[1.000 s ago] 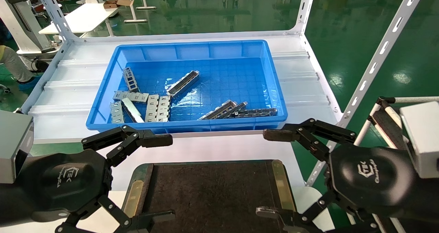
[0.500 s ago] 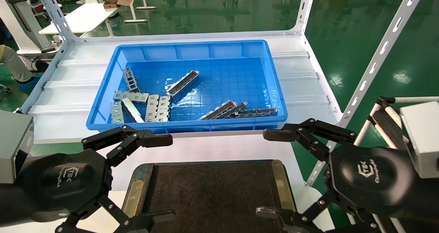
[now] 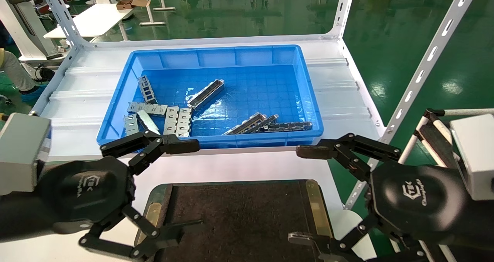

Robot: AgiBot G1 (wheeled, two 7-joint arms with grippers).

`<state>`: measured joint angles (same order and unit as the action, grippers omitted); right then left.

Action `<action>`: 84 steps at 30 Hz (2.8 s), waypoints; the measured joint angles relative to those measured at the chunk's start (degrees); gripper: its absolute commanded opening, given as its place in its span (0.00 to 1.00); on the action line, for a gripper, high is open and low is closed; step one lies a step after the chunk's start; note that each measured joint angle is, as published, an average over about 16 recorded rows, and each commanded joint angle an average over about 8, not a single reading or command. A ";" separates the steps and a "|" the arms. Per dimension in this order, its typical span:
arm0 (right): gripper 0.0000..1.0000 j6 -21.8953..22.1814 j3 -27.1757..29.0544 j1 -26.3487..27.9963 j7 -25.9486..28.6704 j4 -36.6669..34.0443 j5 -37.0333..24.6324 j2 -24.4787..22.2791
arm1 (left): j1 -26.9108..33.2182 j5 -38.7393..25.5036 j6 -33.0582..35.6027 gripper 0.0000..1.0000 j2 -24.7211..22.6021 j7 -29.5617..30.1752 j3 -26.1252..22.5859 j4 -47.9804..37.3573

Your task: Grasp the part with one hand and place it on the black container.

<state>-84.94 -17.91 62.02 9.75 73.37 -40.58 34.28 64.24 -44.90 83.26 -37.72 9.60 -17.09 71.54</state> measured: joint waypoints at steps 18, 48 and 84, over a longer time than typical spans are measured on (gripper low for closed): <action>1.00 0.01 -0.04 0.01 -0.02 -0.01 0.03 -0.01 | 8.58 -13.07 -10.92 1.00 -9.07 -2.56 -4.52 -12.50; 1.00 0.04 -0.11 0.03 -0.05 -0.01 0.07 -0.04 | 28.14 -25.67 -31.28 1.00 -31.13 -21.80 -8.41 -60.34; 0.00 0.07 -0.18 0.05 -0.09 -0.01 0.12 -0.07 | 29.34 -24.81 -48.35 0.00 -36.94 -27.18 -7.48 -71.64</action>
<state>-84.87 -18.09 62.07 9.65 73.36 -40.46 34.21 93.58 -69.71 34.91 -74.66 -17.58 -24.56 -0.10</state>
